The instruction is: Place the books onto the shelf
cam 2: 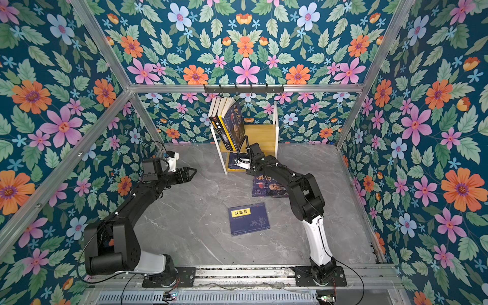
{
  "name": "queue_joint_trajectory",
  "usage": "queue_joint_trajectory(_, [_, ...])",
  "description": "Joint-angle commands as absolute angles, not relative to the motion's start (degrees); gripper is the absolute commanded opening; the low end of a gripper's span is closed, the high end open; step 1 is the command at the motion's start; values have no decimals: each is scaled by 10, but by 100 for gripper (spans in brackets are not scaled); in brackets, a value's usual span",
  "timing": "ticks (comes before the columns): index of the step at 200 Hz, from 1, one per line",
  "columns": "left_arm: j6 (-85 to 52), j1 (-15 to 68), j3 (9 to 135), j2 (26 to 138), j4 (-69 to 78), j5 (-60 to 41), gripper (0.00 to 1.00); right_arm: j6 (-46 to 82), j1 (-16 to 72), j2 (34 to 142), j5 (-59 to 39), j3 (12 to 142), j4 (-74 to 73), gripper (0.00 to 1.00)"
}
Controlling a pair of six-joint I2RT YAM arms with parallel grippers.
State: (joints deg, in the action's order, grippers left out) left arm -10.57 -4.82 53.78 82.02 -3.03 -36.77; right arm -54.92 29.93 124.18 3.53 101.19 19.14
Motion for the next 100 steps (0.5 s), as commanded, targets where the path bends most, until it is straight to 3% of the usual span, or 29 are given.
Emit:
queue_joint_trajectory(1, [-107, -48, 540, 822, -20, -366, 78, -557, 293, 1227, 46, 1000, 175, 34])
queue_joint_trajectory(100, [-107, -48, 540, 820, -21, -364, 78, -561, 281, 1216, 42, 976, 164, 38])
